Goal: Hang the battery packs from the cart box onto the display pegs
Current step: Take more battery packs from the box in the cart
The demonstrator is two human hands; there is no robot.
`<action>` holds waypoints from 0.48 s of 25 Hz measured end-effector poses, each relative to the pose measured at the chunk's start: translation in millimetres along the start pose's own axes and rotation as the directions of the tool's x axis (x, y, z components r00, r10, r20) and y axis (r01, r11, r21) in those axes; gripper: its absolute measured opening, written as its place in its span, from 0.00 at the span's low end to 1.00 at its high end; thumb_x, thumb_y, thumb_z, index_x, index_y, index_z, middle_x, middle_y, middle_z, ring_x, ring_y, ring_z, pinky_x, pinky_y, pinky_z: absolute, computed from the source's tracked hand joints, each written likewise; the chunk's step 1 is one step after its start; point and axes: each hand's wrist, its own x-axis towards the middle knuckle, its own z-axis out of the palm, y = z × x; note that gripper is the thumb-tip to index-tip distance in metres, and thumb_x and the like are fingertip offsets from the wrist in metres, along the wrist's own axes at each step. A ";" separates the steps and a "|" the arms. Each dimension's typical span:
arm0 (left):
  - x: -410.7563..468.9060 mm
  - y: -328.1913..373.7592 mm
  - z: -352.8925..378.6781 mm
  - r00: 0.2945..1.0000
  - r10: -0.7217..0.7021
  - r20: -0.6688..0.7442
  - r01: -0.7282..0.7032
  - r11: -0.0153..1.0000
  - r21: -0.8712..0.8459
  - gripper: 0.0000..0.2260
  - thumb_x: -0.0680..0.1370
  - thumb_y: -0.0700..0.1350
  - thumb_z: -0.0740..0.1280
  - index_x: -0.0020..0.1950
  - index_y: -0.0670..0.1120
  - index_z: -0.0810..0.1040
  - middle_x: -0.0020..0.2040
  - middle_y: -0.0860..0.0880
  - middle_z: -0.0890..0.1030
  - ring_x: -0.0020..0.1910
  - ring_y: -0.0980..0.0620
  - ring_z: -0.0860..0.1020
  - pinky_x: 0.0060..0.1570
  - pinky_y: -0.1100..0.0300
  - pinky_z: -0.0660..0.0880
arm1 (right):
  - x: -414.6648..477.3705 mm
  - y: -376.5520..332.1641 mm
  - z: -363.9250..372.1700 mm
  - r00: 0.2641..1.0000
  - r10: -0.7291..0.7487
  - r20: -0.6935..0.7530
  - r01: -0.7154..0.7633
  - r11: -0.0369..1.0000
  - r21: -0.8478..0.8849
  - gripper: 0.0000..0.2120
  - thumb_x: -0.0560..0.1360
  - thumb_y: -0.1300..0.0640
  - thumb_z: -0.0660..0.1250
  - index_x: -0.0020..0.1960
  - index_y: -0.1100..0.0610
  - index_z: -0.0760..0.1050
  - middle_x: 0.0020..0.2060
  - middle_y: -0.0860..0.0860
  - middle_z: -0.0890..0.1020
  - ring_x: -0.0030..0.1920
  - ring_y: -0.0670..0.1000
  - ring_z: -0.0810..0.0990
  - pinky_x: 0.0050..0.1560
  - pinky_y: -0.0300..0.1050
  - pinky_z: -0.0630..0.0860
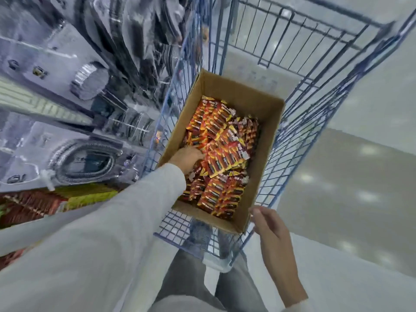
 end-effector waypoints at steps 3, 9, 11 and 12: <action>19.0 -8.6 9.0 0.989 0.136 -0.054 -0.126 0.978 0.167 0.17 0.83 0.40 0.62 0.70 0.51 0.79 0.70 0.47 0.79 0.70 0.44 0.72 0.72 0.52 0.65 | 17.9 0.5 0.1 1.000 0.018 0.004 -0.018 1.000 -0.025 0.09 0.82 0.49 0.64 0.55 0.49 0.82 0.50 0.39 0.85 0.54 0.39 0.82 0.51 0.36 0.75; 11.0 -26.1 7.6 0.964 0.099 -0.245 -0.087 0.994 0.063 0.16 0.77 0.33 0.71 0.62 0.45 0.84 0.58 0.44 0.84 0.60 0.43 0.79 0.65 0.49 0.73 | 30.0 -10.1 7.4 0.998 0.061 0.022 -0.059 0.996 -0.070 0.09 0.82 0.47 0.62 0.56 0.46 0.80 0.48 0.31 0.82 0.53 0.32 0.78 0.44 0.26 0.74; -3.6 -28.3 -0.6 0.949 0.042 -0.311 -0.062 0.997 -0.054 0.12 0.77 0.34 0.72 0.58 0.44 0.86 0.56 0.46 0.85 0.58 0.45 0.79 0.65 0.48 0.75 | 31.4 -17.4 10.5 0.997 0.071 0.030 -0.069 0.995 -0.075 0.09 0.82 0.47 0.63 0.57 0.45 0.80 0.49 0.32 0.82 0.53 0.32 0.78 0.46 0.29 0.73; -14.5 -26.7 -3.2 0.932 -0.004 -0.362 -0.061 0.984 -0.169 0.10 0.78 0.34 0.72 0.56 0.45 0.87 0.55 0.47 0.85 0.57 0.47 0.79 0.65 0.48 0.75 | 31.7 -21.9 12.7 0.996 0.081 0.034 -0.078 0.994 -0.072 0.09 0.82 0.47 0.63 0.57 0.45 0.80 0.49 0.34 0.83 0.53 0.33 0.79 0.46 0.29 0.73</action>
